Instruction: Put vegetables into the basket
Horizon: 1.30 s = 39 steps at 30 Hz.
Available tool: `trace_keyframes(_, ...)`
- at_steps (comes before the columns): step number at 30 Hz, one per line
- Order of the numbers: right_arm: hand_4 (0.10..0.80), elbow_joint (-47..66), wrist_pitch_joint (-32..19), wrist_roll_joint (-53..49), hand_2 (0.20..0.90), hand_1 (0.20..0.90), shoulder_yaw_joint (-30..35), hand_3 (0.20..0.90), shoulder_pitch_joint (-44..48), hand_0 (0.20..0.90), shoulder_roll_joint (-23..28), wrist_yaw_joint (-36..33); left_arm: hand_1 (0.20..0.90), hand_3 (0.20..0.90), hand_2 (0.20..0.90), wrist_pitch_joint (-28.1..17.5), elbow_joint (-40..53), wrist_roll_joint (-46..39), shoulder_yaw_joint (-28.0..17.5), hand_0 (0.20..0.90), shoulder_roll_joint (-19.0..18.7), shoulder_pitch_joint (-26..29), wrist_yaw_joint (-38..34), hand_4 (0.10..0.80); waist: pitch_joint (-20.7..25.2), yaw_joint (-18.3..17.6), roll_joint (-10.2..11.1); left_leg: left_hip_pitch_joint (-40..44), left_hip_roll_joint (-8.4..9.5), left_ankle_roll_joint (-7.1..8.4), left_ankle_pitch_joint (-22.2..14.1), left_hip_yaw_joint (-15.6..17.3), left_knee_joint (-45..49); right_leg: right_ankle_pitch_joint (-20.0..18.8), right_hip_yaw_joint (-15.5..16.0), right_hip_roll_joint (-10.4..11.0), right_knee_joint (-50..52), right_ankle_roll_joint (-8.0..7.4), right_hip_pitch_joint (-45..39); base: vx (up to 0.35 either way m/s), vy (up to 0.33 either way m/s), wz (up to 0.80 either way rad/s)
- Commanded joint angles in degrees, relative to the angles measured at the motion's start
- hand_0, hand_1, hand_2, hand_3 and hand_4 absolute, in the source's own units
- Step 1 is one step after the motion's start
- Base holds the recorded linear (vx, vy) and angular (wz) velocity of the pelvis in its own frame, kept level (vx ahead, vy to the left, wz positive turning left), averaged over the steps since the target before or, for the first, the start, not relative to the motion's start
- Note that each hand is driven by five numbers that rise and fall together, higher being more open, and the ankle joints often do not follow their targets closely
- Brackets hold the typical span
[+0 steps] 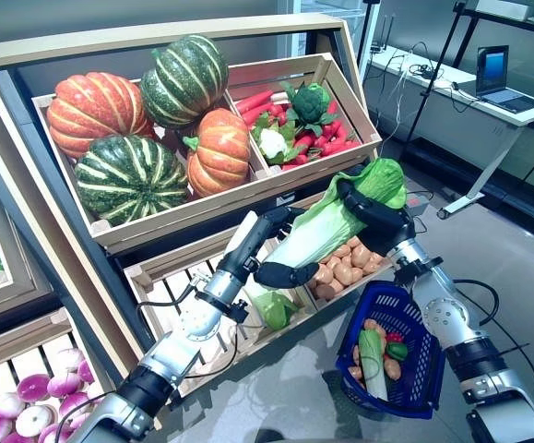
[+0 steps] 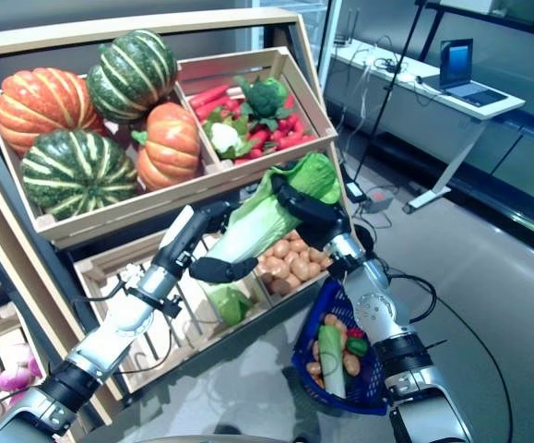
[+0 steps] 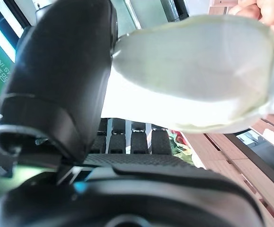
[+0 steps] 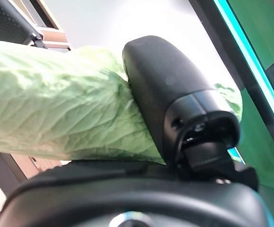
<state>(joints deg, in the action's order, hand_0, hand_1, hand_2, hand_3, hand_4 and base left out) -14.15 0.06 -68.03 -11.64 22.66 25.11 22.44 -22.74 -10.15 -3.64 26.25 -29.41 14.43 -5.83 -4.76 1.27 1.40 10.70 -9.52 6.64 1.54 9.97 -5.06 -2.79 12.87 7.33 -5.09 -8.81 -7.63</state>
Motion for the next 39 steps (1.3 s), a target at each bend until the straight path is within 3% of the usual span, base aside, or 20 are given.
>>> trace_keyframes(1, 0.4, 4.71, -4.89, -5.31, 0.3, 0.3, 1.82, 0.3, 8.76, 0.3, -3.08, 3.47, 0.3, 0.3, 0.3, -1.4, -3.22, -1.13, 0.42, 0.3, 0.55, 9.17, -1.27, 0.4, 3.18, -0.34, 1.44, -2.32, 1.39, -0.93, -2.63, -2.03, 0.06, 1.44, -0.03, 2.4, 0.09, -0.17, -1.83, 0.0, 0.0, 0.0)
trace_keyframes(2, 0.4, 4.74, -4.91, -5.27, 0.3, 0.3, 2.15, 0.3, 8.48, 0.3, -2.88, 3.26, 0.531, 0.531, 0.531, -0.67, -4.0, -1.43, 0.12, 0.531, 0.78, 8.68, -1.02, 0.554, 3.17, -0.37, 1.42, -2.35, 1.35, -0.89, -2.6, -1.97, 0.06, 1.38, -0.07, 2.39, 0.09, -0.18, -1.76, 0.0, 0.0, 0.0)
trace_keyframes(3, 0.4, 4.72, -5.02, -5.18, 0.3, 0.3, 2.52, 0.3, 8.26, 0.3, -2.71, 2.91, 0.9, 0.9, 0.9, 0.05, -4.92, -1.91, -0.16, 0.9, 0.99, 8.25, -1.03, 0.8, 3.16, -0.43, 1.42, -2.34, 1.31, -0.87, -2.59, -1.93, 0.06, 1.33, -0.1, 2.38, 0.09, -0.2, -1.69, 0.0, 0.0, 0.0)
trace_keyframes(10, 0.4, 3.67, -5.07, -3.8, 0.3, 0.3, 5.49, 0.3, 6.11, 0.3, -1.0, 1.56, 0.9, 0.9, 0.9, 1.64, -8.66, -1.83, -3.48, 0.9, 1.3, 4.21, -3.57, 0.8, 3.04, -0.7, 1.38, -2.4, 0.92, -0.74, -2.32, -1.23, 0.06, 0.97, -0.44, 2.26, 0.09, -0.17, -1.25, 0.0, 0.0, 0.0)
trace_keyframes(24, 0.4, -1.9, -5.03, 2.57, 0.3, 0.3, 11.63, 0.3, -0.68, 0.3, 7.89, -1.2, 0.9, 0.9, 0.9, 5.09, -15.11, 0.66, -10.51, 0.9, -1.23, 0.46, -7.7, 0.8, 2.54, -2.2, 1.45, -2.03, 0.24, -0.56, -1.99, 0.44, 0.06, 0.56, -1.71, 2.09, 0.09, -0.19, -0.73, 0.01, -0.001, -0.05)
trace_keyframes(33, 0.4, -4.97, -8.87, 7.85, 0.3, 0.3, 17.0, 0.3, -5.49, 0.3, 12.85, -6.61, 0.9, 0.9, 0.9, 5.05, -14.89, 1.01, -12.8, 0.9, -3.11, -1.51, -7.28, 0.8, 1.74, -2.97, 1.41, -1.93, 0.03, -0.35, -1.89, 1.15, 0.06, 0.22, -1.81, 2.29, 0.09, -0.32, -0.56, 0.0, 0.0, 0.0)
trace_keyframes(36, 0.4, -6.43, -10.51, 7.16, 0.3, 0.3, 18.91, 0.3, -5.84, 0.3, 13.75, -9.74, 0.9, 0.9, 0.9, 5.17, -14.87, -0.89, -12.59, 0.9, -3.21, -2.11, -4.78, 0.8, 1.58, -3.13, 1.31, -1.82, 0.09, -0.41, -2.0, 1.22, 0.06, 0.25, -1.99, 2.27, 0.09, -0.31, -0.6, 0.011, -0.002, -0.01)
trace_keyframes(38, 0.4, -6.94, -12.13, 6.79, 0.3, 0.3, 19.63, 0.3, -5.78, 0.3, 13.58, -11.3, 0.9, 0.9, 0.9, 5.33, -14.77, -2.76, -11.85, 0.9, -2.84, -2.39, -0.6, 0.8, 1.46, -3.16, 1.22, -1.79, 0.09, -0.44, -2.02, 1.31, 0.06, 0.28, -2.05, 2.29, 0.09, -0.35, -0.64, 0.025, -0.004, -0.08)
trace_keyframes(39, 0.4, -6.99, -12.91, 6.84, 0.3, 0.3, 20.36, 0.3, -5.96, 0.3, 13.4, -12.38, 0.9, 0.9, 0.9, 6.4, -14.2, -7.55, -10.87, 0.9, -2.54, -2.87, 4.69, 0.8, 1.44, -3.18, 1.09, -1.78, 0.12, -0.46, -2.02, 1.37, 0.06, 0.28, -2.08, 2.32, 0.1, -0.41, -0.66, 0.022, -0.002, -0.13)
